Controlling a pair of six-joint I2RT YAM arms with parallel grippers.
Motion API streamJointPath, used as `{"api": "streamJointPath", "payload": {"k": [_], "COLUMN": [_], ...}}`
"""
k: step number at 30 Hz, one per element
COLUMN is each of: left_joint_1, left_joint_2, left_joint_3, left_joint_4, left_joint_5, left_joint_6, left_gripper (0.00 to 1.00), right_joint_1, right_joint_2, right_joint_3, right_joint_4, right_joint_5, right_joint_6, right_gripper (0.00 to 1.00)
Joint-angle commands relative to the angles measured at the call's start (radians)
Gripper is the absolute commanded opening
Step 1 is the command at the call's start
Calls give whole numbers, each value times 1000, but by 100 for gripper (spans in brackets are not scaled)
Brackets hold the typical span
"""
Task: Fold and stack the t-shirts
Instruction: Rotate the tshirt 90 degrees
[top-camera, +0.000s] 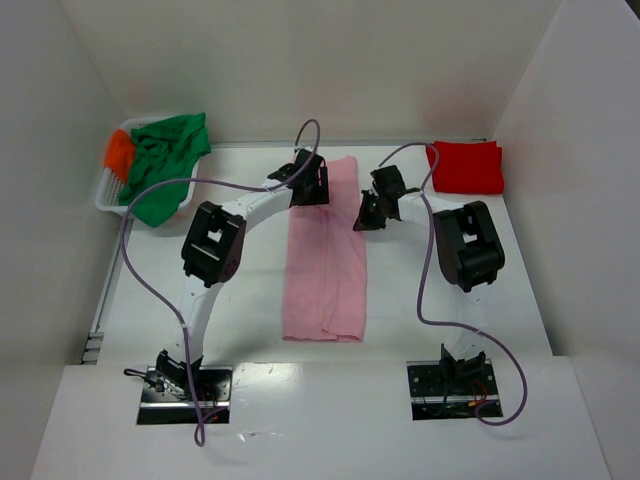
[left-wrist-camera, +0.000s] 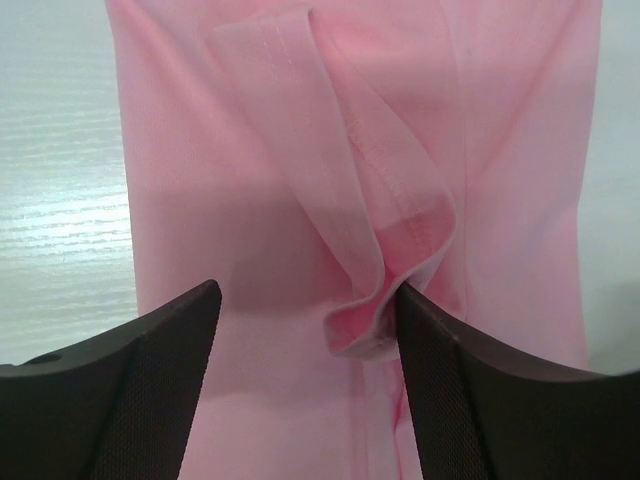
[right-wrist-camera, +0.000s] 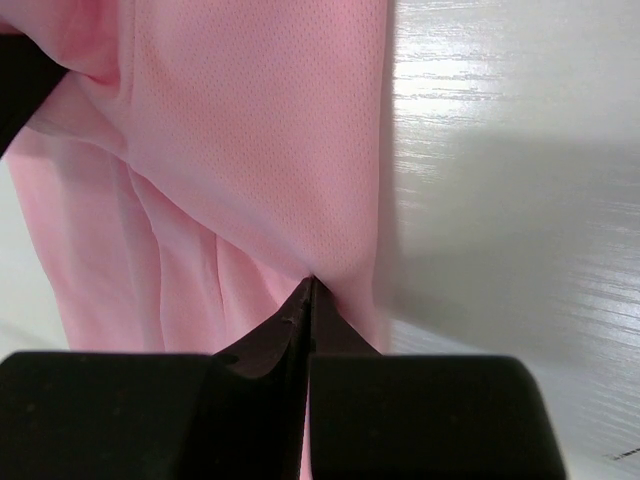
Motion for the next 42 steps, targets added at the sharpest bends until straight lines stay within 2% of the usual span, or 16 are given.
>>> {"api": "streamJointPath", "payload": {"k": [1, 8, 10, 12, 16, 18, 19, 20, 24, 27, 28, 30, 42], "left_joint_1": [21, 78, 78, 87, 106, 106, 106, 106, 95, 95, 95, 95, 95], "left_joint_2": [-36, 4, -14, -60, -22, 56, 82, 130, 205, 272, 303, 314, 280], "left_joint_3": [60, 181, 164, 59, 100, 178, 263, 338, 445, 534, 619, 650, 571], "left_joint_4": [61, 61, 94, 189, 247, 189, 166, 124, 21, -87, -145, -193, -184], "left_joint_5": [30, 55, 65, 85, 217, 260, 287, 297, 256, 185, 156, 145, 90], "left_joint_6": [-10, 1, 1, -11, -33, -33, -33, -24, -13, 24, 24, 24, 71], "left_gripper": [78, 80, 83, 86, 86, 80, 73, 72, 70, 63, 60, 60, 66], "right_joint_1": [21, 21, 21, 21, 21, 21, 21, 21, 21, 21, 21, 21, 21], "right_joint_2": [64, 73, 53, 30, 19, 45, 65, 75, 85, 107, 119, 119, 277], "right_joint_3": [9, 41, 75, 117, 175, 201, 224, 236, 236, 258, 285, 307, 632], "right_joint_4": [-35, -76, -101, -124, -135, -146, -155, -164, -155, -155, -155, -164, -219], "right_joint_5": [61, 104, 104, 113, 113, 113, 104, 95, 84, 84, 93, 102, 124], "right_joint_6": [-19, -19, -28, -28, -28, -28, -28, -19, -9, -9, -9, -9, -19], "right_gripper": [0, 0, 0, 0, 1, 1, 1, 1, 1, 1, 2, 2, 4]}}
